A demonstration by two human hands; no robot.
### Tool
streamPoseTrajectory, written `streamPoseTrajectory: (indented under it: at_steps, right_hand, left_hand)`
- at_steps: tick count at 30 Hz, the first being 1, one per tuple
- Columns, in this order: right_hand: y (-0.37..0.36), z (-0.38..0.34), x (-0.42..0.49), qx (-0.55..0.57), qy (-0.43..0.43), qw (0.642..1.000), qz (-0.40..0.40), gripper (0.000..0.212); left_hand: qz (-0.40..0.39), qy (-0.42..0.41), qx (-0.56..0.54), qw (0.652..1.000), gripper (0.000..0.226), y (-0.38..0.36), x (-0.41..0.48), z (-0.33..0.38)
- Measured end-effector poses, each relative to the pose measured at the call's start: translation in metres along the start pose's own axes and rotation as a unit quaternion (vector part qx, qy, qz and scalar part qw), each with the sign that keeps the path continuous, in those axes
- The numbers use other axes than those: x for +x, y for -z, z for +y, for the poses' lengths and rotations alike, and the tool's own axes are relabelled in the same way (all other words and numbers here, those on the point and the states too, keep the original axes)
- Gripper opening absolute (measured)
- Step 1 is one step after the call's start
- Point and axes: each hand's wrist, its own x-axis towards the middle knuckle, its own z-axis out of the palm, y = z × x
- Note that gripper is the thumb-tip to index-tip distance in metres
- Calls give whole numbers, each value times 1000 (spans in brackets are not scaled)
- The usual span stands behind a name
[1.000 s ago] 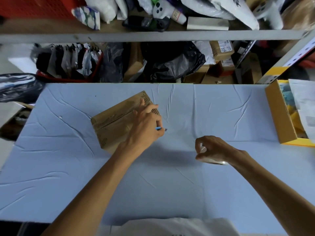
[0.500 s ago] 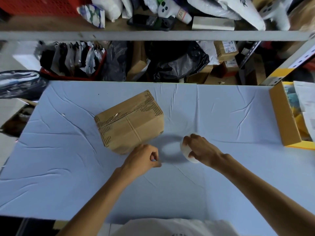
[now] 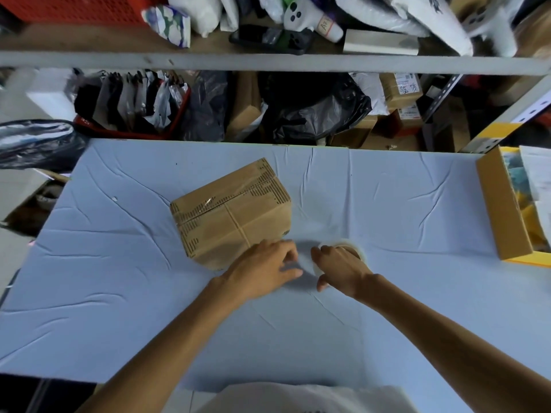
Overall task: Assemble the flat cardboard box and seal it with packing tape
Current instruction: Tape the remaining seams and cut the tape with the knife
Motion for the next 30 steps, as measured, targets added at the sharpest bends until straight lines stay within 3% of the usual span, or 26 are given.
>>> streamPoseTrajectory:
  at_steps: [3, 6, 10, 12, 14, 16, 18, 20, 24, 30]
  right_hand:
    - [-2, -4, -4, -26, 32, 999, -3, 6]
    - [-3, -8, -6, -48, 70, 996, -13, 23]
    - [16, -7, -4, -29, 15, 999, 38, 20]
    - [36, -2, -1, 68, -22, 991, 110, 12]
    - [55, 12, 2, 226, -53, 958, 167, 10]
    - [74, 22, 3, 407, -58, 898, 155, 18]
    - [84, 24, 7, 603, -62, 788, 107, 17]
    - [89, 18, 11, 713, -69, 696, 48, 18]
    - [87, 5, 21, 748, -88, 658, 10, 23]
    - [79, 3, 27, 744, -96, 659, 49, 25]
  left_hand:
    - [123, -60, -40, 990, 10, 49, -2, 24]
    - [243, -87, -22, 966, 13, 77, 14, 19]
    - [223, -52, 22, 973, 32, 79, 37, 2]
    - [211, -45, 21, 976, 36, 74, 42, -3]
    - [200, -38, 14, 979, 34, 69, 45, -8]
    - [204, -39, 8, 978, 30, 65, 47, -11]
    - [210, -39, 7, 977, 27, 63, 49, -10]
    - [211, -33, 7, 977, 25, 63, 51, -8]
    - [205, -34, -5, 978, 21, 65, 52, -7]
    - [206, -30, -16, 978, 21, 68, 48, -9]
